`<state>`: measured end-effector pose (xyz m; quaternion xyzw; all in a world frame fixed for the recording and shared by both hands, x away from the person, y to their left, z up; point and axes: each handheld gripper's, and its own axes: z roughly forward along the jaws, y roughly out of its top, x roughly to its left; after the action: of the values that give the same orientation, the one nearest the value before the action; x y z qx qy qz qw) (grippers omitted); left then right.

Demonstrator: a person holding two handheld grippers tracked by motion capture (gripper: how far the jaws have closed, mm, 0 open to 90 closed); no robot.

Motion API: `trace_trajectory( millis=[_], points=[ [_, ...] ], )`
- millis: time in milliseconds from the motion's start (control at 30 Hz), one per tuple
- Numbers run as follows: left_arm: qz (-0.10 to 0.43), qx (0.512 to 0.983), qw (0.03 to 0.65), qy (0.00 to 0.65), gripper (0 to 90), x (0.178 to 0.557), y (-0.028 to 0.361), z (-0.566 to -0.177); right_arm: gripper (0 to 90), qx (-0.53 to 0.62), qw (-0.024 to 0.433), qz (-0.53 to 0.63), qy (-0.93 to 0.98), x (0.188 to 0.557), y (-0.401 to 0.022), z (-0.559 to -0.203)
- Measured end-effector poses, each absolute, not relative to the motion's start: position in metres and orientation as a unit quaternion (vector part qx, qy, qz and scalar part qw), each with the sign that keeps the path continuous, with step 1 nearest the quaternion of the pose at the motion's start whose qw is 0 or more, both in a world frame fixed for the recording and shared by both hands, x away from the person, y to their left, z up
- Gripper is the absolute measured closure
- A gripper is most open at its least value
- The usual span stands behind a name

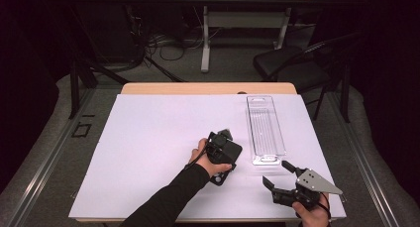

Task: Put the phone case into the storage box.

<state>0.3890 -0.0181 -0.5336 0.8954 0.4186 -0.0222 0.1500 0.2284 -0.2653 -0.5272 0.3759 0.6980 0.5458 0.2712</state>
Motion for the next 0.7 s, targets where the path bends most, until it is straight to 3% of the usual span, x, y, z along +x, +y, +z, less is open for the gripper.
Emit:
trace_trajectory(
  millis=[700],
  points=[
    [0.009,0.897,0.104,0.428,7.2,0.388,-0.035,-0.536,14.2,0.376,0.266,0.546,0.700,0.228,-0.265,-0.528]
  ],
)
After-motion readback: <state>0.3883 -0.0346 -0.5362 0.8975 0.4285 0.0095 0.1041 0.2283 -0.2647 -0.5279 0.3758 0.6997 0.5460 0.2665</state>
